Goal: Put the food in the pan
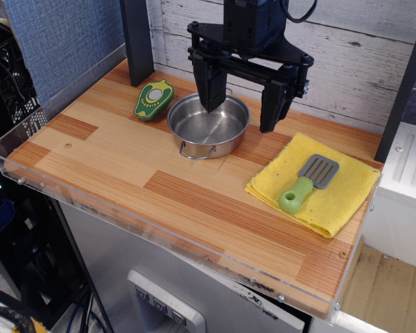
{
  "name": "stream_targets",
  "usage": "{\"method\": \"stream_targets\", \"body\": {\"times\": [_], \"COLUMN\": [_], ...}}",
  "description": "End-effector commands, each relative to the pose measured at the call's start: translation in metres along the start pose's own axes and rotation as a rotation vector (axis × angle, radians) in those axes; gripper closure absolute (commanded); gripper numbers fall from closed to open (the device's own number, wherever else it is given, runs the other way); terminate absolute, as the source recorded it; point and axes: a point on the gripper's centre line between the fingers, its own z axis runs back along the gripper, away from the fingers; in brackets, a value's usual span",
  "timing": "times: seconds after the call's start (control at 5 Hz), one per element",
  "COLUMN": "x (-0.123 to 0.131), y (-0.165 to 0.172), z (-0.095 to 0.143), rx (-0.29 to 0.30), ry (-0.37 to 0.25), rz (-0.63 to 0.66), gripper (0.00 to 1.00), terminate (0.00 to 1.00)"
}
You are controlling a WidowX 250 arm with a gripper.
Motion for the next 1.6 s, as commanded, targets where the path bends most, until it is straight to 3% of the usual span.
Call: {"method": "stream_targets", "body": {"times": [0.0,0.2,0.4,0.6,0.8,1.0,1.4], "x": [0.0,0.001,0.004,0.004,0.007,0.017,0.068], "y": [0.0,0.004,0.035,0.075,0.108,0.134,0.164], "z": [0.0,-0.008,-0.02,-0.026,-0.026,-0.027,-0.052], "rx": [0.0,-0.003,-0.005,0.033,0.046,0.061,0.058], "ry": [0.0,0.009,0.017,0.029,0.001,-0.045,-0.087], "rz": [0.0,0.001,0.056,0.142,0.184,0.204,0.203], "gripper": [0.0,0.0,0.0,0.0,0.0,0.0,0.0], "terminate": [0.0,0.0,0.0,0.0,0.0,0.0,0.0]}}
